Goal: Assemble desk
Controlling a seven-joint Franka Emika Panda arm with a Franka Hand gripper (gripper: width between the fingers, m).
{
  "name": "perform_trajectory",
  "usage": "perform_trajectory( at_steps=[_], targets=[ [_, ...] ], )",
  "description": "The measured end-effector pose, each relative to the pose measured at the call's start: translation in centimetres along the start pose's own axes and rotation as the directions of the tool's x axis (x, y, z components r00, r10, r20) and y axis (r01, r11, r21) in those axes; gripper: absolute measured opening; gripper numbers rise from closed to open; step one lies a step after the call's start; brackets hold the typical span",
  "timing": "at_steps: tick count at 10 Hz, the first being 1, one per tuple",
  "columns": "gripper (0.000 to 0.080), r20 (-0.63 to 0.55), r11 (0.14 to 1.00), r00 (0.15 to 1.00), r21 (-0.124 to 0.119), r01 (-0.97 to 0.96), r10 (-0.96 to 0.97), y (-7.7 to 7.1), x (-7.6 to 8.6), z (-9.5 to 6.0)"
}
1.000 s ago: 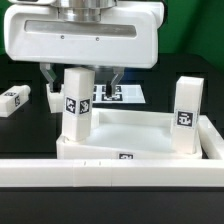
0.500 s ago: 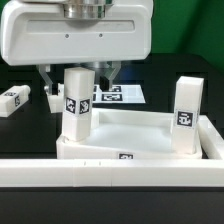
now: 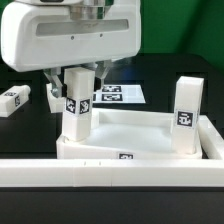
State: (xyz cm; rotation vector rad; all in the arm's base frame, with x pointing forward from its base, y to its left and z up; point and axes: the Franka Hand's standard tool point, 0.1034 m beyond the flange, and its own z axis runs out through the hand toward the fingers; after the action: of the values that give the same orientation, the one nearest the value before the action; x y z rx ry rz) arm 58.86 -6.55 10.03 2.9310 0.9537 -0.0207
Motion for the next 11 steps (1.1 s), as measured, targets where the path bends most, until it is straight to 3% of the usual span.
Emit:
perform_trajectory(
  at_steps=[1, 5, 9, 11],
  targets=[
    [0.0302, 0.000, 1.000, 1.000, 0.000, 0.000, 0.000, 0.00, -0.01, 0.02],
    [0.0289, 0.001, 0.999, 0.999, 0.004, -0.041, 0.041, 0.00, -0.10, 0.08],
    [0.0291, -0.001, 0.887, 0.890, 0.079, -0.455, 0.457, 0.47, -0.65, 0.25],
    [0.0291, 0.012, 0.791, 0.794, 0.083, -0.606, 0.607, 0.37, -0.40, 0.24]
  ],
)
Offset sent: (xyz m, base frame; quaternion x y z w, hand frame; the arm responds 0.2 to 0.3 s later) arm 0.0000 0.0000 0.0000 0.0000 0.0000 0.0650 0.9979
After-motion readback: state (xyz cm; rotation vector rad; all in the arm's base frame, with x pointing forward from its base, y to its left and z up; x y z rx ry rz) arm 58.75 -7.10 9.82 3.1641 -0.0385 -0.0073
